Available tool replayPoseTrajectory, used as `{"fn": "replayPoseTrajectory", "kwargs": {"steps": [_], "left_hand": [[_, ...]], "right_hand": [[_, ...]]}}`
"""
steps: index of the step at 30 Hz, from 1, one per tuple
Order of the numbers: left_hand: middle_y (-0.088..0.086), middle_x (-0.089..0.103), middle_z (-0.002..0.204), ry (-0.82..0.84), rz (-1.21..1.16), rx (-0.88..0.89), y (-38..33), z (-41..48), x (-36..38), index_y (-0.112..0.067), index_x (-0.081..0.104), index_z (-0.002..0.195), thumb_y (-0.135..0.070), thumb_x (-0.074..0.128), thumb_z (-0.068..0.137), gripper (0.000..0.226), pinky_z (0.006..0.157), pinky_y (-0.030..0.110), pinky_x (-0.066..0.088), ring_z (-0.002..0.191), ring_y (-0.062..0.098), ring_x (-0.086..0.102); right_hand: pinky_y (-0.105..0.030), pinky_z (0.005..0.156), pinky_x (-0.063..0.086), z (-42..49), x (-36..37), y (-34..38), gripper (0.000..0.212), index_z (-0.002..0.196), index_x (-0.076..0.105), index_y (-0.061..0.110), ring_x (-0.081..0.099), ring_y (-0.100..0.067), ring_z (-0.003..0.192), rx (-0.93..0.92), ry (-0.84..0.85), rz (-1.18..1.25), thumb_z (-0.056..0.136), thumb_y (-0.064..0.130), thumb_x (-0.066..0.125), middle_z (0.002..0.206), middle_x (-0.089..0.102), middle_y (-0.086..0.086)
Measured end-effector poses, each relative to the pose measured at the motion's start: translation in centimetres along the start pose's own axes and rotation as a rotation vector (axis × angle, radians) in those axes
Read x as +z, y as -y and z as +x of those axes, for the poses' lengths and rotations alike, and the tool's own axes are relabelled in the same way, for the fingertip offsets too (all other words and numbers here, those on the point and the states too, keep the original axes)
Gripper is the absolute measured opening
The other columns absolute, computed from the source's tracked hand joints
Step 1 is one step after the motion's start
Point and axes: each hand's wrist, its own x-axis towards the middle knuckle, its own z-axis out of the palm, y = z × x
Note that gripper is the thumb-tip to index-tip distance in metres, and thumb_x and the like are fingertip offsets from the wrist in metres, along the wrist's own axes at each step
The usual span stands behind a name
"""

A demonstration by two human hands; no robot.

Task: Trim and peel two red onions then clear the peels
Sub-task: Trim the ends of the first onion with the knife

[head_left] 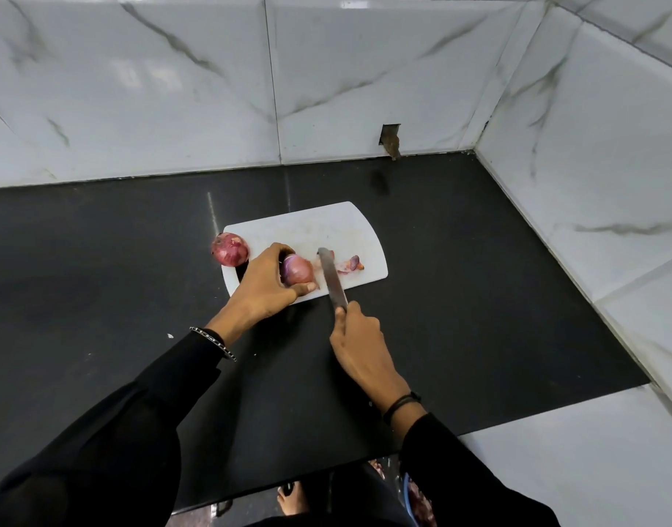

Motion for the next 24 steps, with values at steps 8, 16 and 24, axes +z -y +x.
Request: {"fn": "replayPoseTrajectory", "kwargs": {"steps": [8, 16, 24], "left_hand": [[-0.006, 0.059, 0.114, 0.020, 0.010, 0.012, 0.5, 0.6, -0.3, -0.020, 0.053, 0.120, -0.032, 0.089, 0.071, 0.062, 0.079, 0.017, 0.045, 0.100, 0.012, 0.058], [-0.006, 0.060, 0.113, 0.005, 0.012, 0.015, 0.9, 0.7, -0.8, -0.018, 0.054, 0.122, -0.033, 0.089, 0.072, 0.063, 0.083, 0.020, 0.049, 0.101, 0.012, 0.060], [-0.004, 0.060, 0.119, -0.015, -0.035, -0.026, 2.1, -0.1, -2.3, -0.018, 0.054, 0.125, -0.030, 0.088, 0.073, 0.064, 0.083, 0.015, 0.047, 0.104, 0.012, 0.060]], "right_hand": [[-0.038, 0.059, 0.047, 0.4, -1.4, -0.9, 0.030, 0.095, 0.043, 0.014, 0.049, -0.015, 0.060, 0.043, -0.065, 0.075, 0.108, 0.037, 0.030, 0.081, 0.055, -0.005], [-0.039, 0.062, 0.050, 0.0, 0.8, 0.8, 0.026, 0.102, 0.045, 0.014, 0.056, -0.019, 0.069, -0.008, 0.038, -0.001, 0.108, 0.035, 0.031, 0.085, 0.055, -0.005], [-0.043, 0.066, 0.053, 1.1, -1.5, -1.3, 0.028, 0.104, 0.045, 0.010, 0.059, -0.023, 0.072, 0.147, -0.105, -0.014, 0.108, 0.033, 0.030, 0.088, 0.055, -0.006]]}}
